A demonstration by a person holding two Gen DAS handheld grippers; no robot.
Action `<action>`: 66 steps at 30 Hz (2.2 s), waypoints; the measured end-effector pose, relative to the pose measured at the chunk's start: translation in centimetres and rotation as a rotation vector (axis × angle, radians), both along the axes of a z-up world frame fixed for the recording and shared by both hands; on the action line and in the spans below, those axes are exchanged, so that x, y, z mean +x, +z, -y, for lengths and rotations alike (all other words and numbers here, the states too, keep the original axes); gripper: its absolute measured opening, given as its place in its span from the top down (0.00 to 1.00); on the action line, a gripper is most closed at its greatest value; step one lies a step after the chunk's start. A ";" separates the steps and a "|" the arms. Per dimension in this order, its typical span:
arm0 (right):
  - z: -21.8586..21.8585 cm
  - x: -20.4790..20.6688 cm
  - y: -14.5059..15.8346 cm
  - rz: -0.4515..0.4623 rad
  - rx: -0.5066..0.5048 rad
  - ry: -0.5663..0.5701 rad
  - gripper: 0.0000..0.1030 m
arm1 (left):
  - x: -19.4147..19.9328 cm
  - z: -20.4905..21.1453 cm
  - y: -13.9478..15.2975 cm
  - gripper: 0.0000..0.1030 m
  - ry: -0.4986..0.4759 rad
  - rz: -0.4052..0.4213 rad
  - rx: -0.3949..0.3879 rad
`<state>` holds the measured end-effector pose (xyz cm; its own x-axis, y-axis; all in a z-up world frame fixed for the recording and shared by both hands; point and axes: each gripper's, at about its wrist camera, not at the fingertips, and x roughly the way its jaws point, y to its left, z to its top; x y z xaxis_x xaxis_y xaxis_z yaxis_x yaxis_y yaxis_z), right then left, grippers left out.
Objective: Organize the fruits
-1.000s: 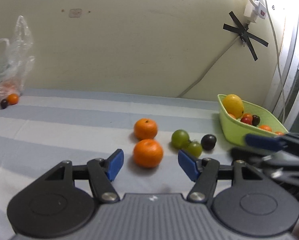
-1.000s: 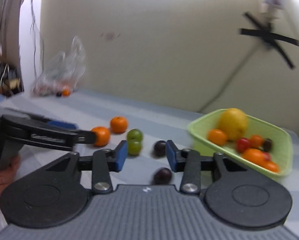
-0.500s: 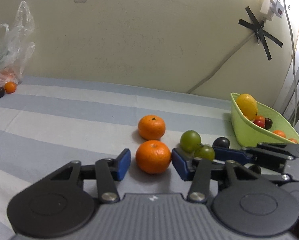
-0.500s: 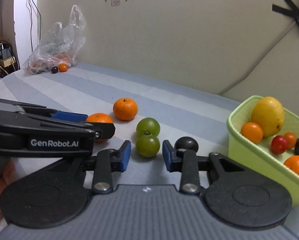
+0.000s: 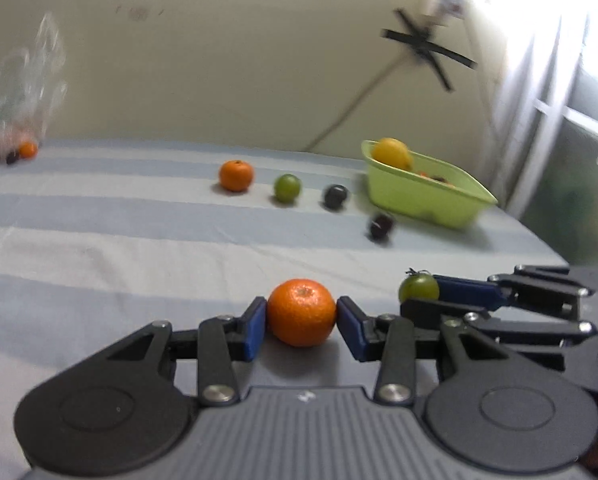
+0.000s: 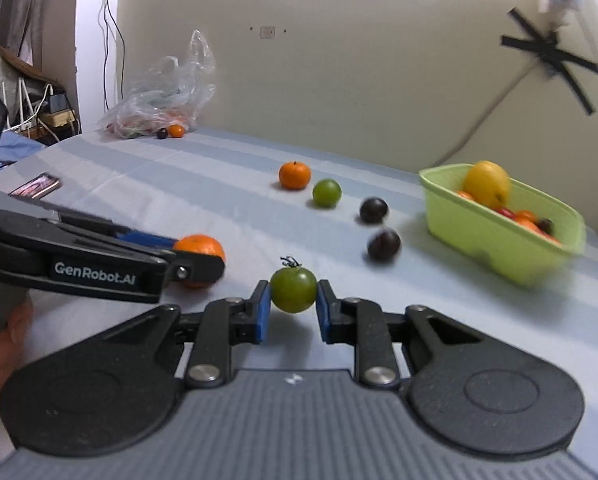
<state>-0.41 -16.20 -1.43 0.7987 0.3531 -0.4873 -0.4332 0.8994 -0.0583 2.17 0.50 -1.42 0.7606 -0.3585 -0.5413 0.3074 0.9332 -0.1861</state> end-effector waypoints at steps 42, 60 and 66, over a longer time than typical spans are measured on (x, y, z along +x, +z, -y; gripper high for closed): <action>10.0 6.6 3.0 0.194 0.068 -0.329 0.73 | 11.5 12.9 5.5 0.62 -0.145 0.076 -0.030; 11.4 9.1 1.6 0.194 0.090 -0.432 0.59 | 16.5 16.4 3.7 0.49 -0.134 0.037 0.004; 11.2 7.6 1.8 0.266 0.074 -0.457 0.59 | 13.3 11.6 5.7 0.48 -0.102 0.103 -0.037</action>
